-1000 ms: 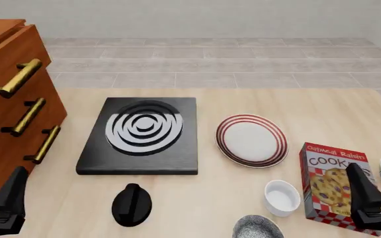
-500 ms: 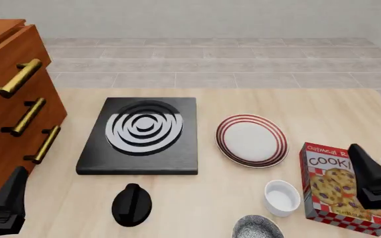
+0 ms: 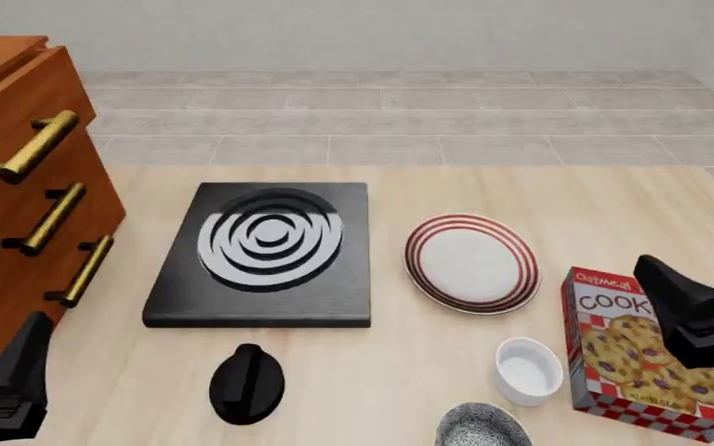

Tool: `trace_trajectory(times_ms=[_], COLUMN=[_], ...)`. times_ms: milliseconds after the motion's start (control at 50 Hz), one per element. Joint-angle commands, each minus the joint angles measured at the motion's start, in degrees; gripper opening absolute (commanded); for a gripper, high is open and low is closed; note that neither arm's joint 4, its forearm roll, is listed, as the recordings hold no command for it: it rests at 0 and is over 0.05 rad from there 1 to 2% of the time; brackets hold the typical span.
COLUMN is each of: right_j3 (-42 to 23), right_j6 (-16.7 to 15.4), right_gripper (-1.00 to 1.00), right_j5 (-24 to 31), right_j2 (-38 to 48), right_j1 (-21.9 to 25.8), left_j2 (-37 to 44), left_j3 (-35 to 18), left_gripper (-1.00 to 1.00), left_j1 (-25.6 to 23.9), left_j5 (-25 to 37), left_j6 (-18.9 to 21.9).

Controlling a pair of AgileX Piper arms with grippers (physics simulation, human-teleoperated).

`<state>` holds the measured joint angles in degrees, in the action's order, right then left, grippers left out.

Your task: Pick the akita bowl next to the ramekin and place it on the plate.

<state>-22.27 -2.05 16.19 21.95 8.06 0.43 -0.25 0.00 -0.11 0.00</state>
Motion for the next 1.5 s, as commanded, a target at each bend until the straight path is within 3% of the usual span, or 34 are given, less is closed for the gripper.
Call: trace_trajectory(times_ms=[20,280,500,900,980,1500], right_j3=[-2.3,-8.3,-8.2,-13.7,-13.8,-13.2], right_j6=[-0.2,1.2,1.8,3.0,2.5,7.9], right_gripper=[1.0,1.0,1.0,1.0,1.0,1.0], right_j5=[6.4,15.1,19.6,30.1,31.2,37.7], right_j2=[-0.3,-1.0,-0.9,-0.4,-0.7,-1.5], right_j1=[2.0,2.9,4.2,7.1,7.1,11.1], left_j2=[0.0,0.0,0.0,0.0,0.0,0.0], left_j3=[0.0,0.0,0.0,0.0,0.0,0.0], left_gripper=[1.0,1.0,1.0,1.0,1.0,1.0], left_j1=[0.0,0.0,0.0,0.0,0.0,0.0], left_j5=[0.0,0.0,0.0,0.0,0.0,0.0], left_j6=[0.0,0.0,0.0,0.0,0.0,0.0])
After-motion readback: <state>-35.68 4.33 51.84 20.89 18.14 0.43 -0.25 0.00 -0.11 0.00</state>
